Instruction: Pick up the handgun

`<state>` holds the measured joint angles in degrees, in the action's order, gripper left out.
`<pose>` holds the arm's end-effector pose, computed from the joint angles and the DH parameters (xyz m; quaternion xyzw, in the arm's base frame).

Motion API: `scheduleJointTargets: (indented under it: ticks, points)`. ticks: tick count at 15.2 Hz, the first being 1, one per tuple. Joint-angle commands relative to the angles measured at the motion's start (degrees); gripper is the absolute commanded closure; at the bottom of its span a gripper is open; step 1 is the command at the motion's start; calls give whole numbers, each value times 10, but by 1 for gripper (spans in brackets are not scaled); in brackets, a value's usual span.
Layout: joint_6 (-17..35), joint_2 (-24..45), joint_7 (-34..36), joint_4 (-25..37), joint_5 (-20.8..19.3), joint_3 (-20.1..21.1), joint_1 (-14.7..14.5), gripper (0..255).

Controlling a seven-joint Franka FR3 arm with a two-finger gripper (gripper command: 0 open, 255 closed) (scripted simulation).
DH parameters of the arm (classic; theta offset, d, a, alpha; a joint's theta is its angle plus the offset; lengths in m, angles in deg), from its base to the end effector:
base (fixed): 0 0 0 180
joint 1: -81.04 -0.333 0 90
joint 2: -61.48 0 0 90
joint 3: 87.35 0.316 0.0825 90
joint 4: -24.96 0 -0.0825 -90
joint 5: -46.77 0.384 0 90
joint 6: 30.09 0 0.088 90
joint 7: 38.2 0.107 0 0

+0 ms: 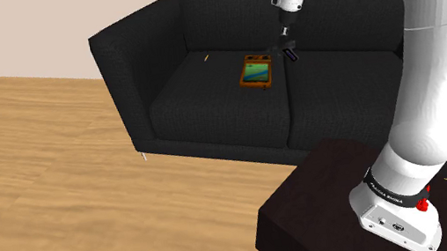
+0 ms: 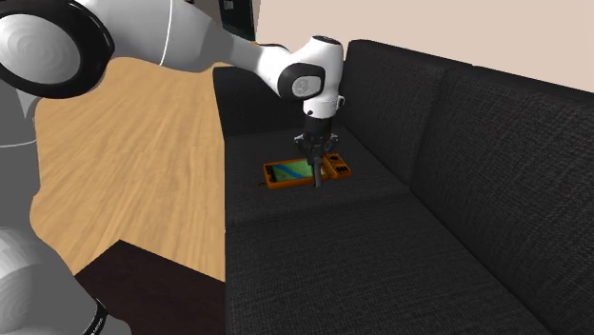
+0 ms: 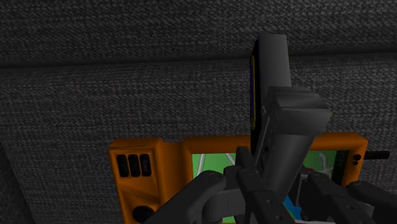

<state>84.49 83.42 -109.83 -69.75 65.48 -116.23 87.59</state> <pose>0.5663 -0.3354 0.4135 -0.9634 -0.2613 -0.0521 0.0274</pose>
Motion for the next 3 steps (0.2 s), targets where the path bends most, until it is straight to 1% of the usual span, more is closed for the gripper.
scheduleJointTargets:
  ticks: [1,3]
  points:
    - [-13,-5,4,8,-4,-2,-1,255]
    - [-14,-6,4,9,-4,-2,-1,255]
